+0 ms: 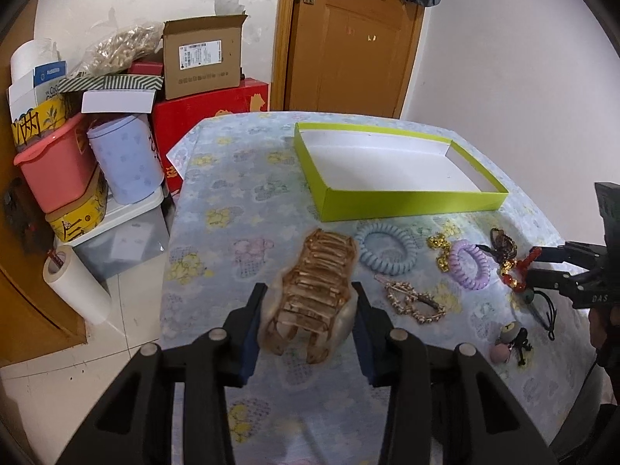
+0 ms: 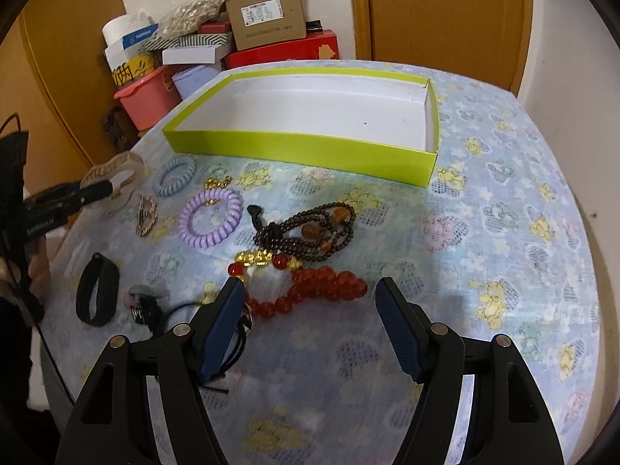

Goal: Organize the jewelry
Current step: 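Grasp the beige claw hair clip with the left tool while the right tool grasps the red bead bracelet, then carry both items into the yellow-green tray and open both tools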

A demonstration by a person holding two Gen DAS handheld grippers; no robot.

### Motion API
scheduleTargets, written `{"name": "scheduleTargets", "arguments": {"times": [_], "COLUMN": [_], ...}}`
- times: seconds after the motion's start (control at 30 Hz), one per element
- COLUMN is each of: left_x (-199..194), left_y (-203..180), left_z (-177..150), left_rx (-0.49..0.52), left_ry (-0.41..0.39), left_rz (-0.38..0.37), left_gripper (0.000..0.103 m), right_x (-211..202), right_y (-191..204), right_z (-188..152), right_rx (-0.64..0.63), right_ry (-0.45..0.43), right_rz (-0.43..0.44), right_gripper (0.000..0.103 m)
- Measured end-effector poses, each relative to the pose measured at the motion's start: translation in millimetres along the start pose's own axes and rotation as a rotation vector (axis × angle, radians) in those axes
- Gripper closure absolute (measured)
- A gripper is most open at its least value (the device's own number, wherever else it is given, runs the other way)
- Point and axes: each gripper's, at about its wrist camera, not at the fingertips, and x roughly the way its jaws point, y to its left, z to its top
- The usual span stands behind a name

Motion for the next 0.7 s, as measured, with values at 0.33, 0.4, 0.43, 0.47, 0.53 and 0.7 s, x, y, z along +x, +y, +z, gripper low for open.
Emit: {"name": "scheduleTargets", "arguments": {"times": [0.33,0.4,0.43,0.47,0.53,0.7], "left_x": [-13.1,-16.9,-19.4,-21.5,-25.7,-32.2], "left_y": [-20.3,-25.9,-29.7,-33.1,-41.1,-60.0], "left_z": [1.3,2.9,4.2,5.5,9.6,19.5], "left_rx": [-0.018,-0.017,-0.015,-0.013,-0.008,0.017], "left_ry": [-0.015,-0.021,-0.025,-0.028,-0.036,-0.049], "left_rz": [-0.002,-0.007,-0.009,-0.012,-0.022,-0.033], "left_gripper": [0.061,0.061,0.061,0.061,0.061,0.061], "right_x": [2.3,-1.2,-3.7,-5.6,-10.8,-29.0], "right_y": [-9.9,-8.7,-7.5,-6.6,-5.0,-2.6], "right_z": [3.6,2.5,2.0,1.3,0.2,1.3], "right_rx": [0.033,0.023,0.017,0.014,0.004,-0.010], "right_ry": [0.002,-0.006,-0.011,-0.014,-0.024,-0.061], "right_rz": [0.040,0.039,0.042,0.040,0.038,0.044], "right_gripper": [0.070,0.082,0.093,0.093,0.093,0.093]}}
